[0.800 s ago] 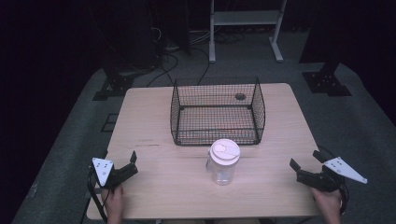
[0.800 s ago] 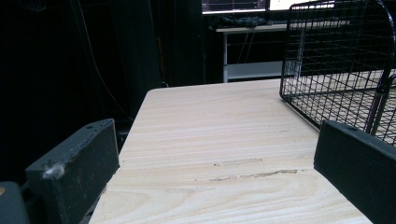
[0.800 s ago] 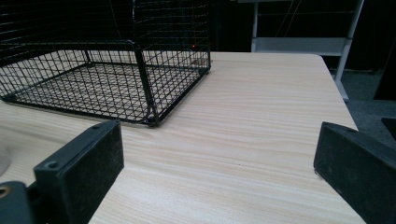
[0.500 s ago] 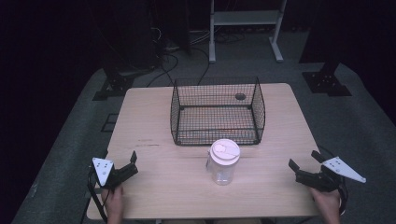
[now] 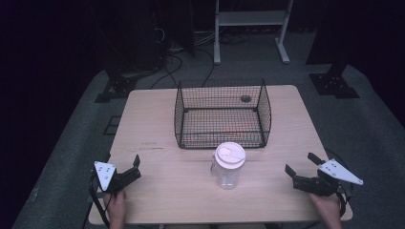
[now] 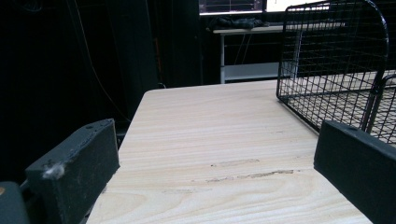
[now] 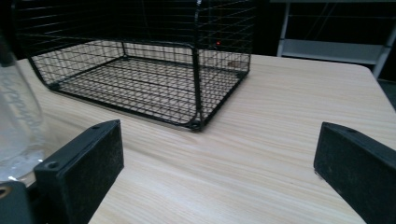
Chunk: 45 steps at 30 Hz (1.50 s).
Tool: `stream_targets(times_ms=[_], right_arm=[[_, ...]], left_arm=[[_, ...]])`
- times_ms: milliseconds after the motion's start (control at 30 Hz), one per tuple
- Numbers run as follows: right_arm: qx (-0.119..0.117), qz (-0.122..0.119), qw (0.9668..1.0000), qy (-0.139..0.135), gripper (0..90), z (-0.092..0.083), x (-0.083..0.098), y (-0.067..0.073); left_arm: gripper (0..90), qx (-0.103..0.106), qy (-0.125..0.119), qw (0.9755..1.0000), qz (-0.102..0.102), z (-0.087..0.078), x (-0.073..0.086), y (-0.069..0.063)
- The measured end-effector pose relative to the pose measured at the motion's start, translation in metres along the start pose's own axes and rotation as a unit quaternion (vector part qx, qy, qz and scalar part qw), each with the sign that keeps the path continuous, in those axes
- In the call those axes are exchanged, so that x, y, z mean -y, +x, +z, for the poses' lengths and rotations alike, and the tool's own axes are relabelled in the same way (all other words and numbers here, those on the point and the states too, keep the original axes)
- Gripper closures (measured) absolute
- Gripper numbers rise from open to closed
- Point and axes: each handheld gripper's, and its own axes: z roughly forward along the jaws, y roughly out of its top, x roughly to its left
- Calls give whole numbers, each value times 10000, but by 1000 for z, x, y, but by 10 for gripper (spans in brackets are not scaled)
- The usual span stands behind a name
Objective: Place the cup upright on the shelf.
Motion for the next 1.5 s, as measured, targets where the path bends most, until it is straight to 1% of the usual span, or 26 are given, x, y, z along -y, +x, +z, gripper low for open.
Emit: stream_targets(times_ms=[300,367,400,467,533,633,700,733,800,900,1100,1167,1333,1500], right_arm=[[-153,-46,9999,21,10,1,-3,7],[-187,-86,9998,23,10,2,-3,9],[-234,-129,9996,30,10,2,-5,12],[-245,-140,9996,30,9,3,-5,13],[-313,-174,9994,36,10,4,-6,17],[-322,-223,9992,42,9,4,-7,20],[-377,-257,9989,44,10,4,-9,24],[-442,-282,9986,39,9,5,-10,27],[-459,-294,9985,39,9,5,-11,28],[-579,-356,9977,20,9,5,-13,35],[-711,-393,9967,-21,9,5,-17,42],[-815,-407,9958,-40,9,5,-19,47],[-904,-436,9949,-62,9,6,-21,52],[-1060,-547,9928,-43,9,8,-23,63]], left_arm=[[0,-2,5,10000,-10,0,0,0],[0,2,6,10000,-10,0,0,1],[0,3,8,10000,-8,0,0,0],[0,0,4,10000,-8,0,0,0],[0,-3,5,10000,-9,0,0,0],[0,1,3,10000,-9,0,0,1],[0,-7,1,10000,1,0,0,0],[0,-10,-3,10000,2,0,0,0],[0,-12,-3,10000,3,0,0,0],[0,-1,-3,10000,-4,0,0,0],[0,-4,-11,10000,-4,0,0,0],[0,-4,-9,10000,-4,0,0,0],[0,-6,-10,10000,5,0,0,0],[0,-5,-15,10000,0,0,0,0]])
